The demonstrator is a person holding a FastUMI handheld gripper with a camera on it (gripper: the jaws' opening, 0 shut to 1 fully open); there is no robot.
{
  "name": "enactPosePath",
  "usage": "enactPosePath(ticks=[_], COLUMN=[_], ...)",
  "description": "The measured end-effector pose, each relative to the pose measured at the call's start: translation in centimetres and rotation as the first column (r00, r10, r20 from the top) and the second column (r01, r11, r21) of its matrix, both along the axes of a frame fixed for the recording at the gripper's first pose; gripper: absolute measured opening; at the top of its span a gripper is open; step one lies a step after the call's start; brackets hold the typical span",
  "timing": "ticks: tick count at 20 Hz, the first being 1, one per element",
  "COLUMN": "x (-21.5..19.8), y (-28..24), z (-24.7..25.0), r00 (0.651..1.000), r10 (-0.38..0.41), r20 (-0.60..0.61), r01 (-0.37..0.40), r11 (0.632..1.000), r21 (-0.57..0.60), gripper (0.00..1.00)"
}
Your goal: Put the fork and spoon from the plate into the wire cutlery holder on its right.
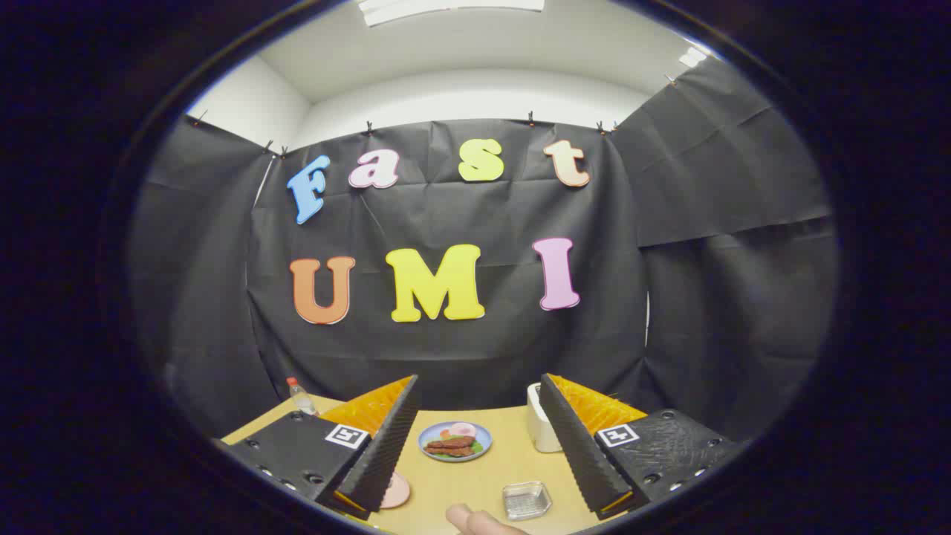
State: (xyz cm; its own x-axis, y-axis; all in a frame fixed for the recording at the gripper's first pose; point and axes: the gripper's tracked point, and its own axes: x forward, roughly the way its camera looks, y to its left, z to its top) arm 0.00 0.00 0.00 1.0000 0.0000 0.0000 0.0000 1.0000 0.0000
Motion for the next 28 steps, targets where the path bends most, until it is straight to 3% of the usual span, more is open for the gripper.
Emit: enactPosePath(ticks=[17,23,28], x=[-1.4,-0.3,1.1], y=[4.9,8.3,11.7], z=[-2.4,-8.0,-15.3], r00=[0.997,0.986,0.956], r10=[0.017,0.052,0.070], r20=[-0.069,-0.157,-0.286], r01=[-0.024,-0.070,-0.105], r11=[0.994,0.991,0.989], r21=[-0.105,-0.114,-0.106], gripper=[0.96,0.96,0.96])
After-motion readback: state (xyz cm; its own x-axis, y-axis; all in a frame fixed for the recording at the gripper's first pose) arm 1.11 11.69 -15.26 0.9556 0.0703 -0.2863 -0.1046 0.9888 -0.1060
